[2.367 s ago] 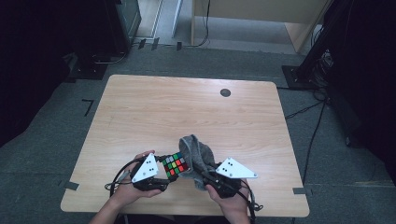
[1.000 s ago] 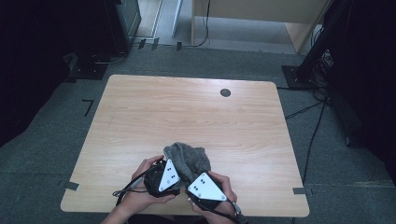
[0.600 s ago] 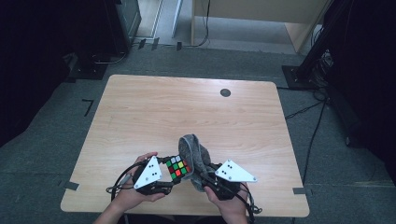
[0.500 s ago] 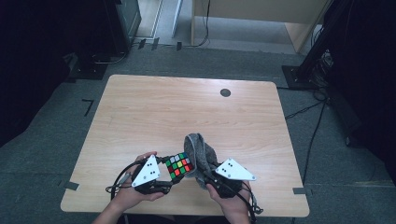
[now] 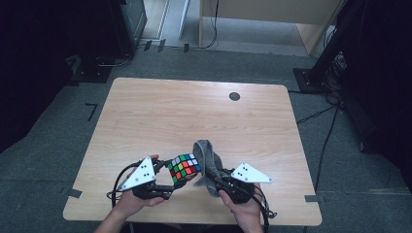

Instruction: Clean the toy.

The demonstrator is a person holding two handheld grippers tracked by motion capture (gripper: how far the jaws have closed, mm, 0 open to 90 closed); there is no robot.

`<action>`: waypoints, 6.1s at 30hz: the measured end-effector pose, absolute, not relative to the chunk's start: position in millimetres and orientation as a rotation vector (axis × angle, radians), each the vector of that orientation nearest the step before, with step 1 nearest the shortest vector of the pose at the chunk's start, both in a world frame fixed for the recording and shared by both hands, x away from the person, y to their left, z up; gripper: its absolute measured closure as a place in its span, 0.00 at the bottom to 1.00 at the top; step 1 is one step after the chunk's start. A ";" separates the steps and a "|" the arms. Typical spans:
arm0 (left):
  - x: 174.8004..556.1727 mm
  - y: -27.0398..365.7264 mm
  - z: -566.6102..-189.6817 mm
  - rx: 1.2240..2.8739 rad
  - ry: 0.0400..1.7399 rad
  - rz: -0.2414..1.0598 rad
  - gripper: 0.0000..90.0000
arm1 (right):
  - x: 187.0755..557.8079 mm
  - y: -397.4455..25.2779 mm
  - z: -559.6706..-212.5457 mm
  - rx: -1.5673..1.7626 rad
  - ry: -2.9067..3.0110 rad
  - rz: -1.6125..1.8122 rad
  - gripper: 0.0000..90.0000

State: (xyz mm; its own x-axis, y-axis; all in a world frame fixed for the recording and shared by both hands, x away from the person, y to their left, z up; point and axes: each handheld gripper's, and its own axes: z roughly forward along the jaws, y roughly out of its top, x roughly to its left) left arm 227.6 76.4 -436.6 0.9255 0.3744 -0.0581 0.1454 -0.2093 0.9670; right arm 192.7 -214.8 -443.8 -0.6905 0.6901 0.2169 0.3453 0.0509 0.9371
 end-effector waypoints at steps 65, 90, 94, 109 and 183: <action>228.4 68.2 -444.7 1.638 0.596 0.156 0.38 | 169.8 -152.4 -463.6 1.081 2.023 1.902 0.82; 230.8 71.5 -441.8 1.637 0.605 0.140 0.38 | 164.8 -143.9 -463.5 0.963 2.052 1.827 0.82; 232.0 76.8 -438.6 1.611 0.602 0.141 0.38 | 178.5 -176.6 -463.7 1.144 1.900 1.765 0.82; 238.0 81.3 -440.2 1.614 0.629 0.113 0.38 | 187.9 -180.2 -471.0 1.036 2.053 1.747 0.82; 274.1 109.5 -486.5 1.900 1.058 0.503 0.18 | 222.6 -247.1 -479.7 1.150 1.820 1.211 0.81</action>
State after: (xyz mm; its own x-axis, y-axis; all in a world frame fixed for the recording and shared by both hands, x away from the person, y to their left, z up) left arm 274.1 109.5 -486.5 0.5552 0.8292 -0.0650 0.4737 -0.2510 0.8442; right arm 222.6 -247.1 -479.7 -0.3965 0.9166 -0.0515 0.3063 0.1850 0.9338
